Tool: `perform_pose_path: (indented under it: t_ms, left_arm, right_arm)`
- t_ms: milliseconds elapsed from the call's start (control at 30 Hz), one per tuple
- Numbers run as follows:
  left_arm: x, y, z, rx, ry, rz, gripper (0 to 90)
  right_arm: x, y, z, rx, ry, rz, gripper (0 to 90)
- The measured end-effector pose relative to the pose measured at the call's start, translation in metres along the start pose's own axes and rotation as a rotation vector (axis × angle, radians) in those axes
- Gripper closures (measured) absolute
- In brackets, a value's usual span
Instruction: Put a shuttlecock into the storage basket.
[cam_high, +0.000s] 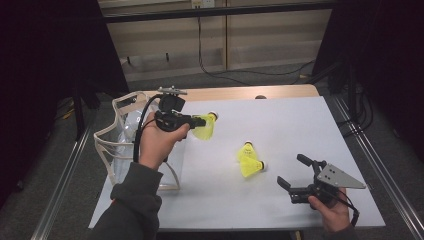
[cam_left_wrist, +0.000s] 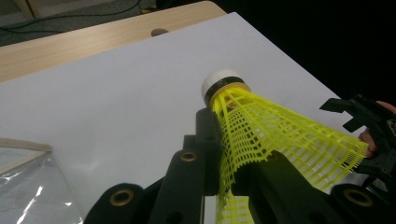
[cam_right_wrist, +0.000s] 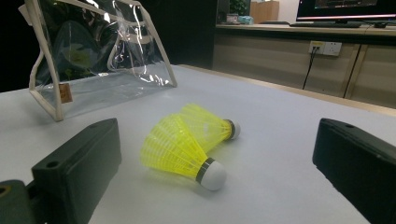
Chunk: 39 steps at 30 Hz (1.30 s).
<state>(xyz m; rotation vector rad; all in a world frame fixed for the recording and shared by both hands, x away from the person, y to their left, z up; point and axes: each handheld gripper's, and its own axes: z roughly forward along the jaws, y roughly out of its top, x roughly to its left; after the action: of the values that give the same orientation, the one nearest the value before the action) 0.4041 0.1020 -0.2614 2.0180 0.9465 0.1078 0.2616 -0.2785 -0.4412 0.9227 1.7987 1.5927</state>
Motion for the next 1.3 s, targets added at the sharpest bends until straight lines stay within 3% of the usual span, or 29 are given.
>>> perform_pose_path:
  t_ms: [900, 1300]
  left_arm:
    - [0.016, 0.010, -0.011, -0.002, 0.022, -0.038, 86.3]
    - [0.024, 0.013, -0.017, -0.012, 0.053, -0.052, 86.3]
  right_arm:
    - [-0.001, 0.000, -0.001, -0.001, -0.003, -0.006, 1.0]
    - [-0.001, 0.000, -0.002, -0.003, -0.003, 0.000, 1.3]
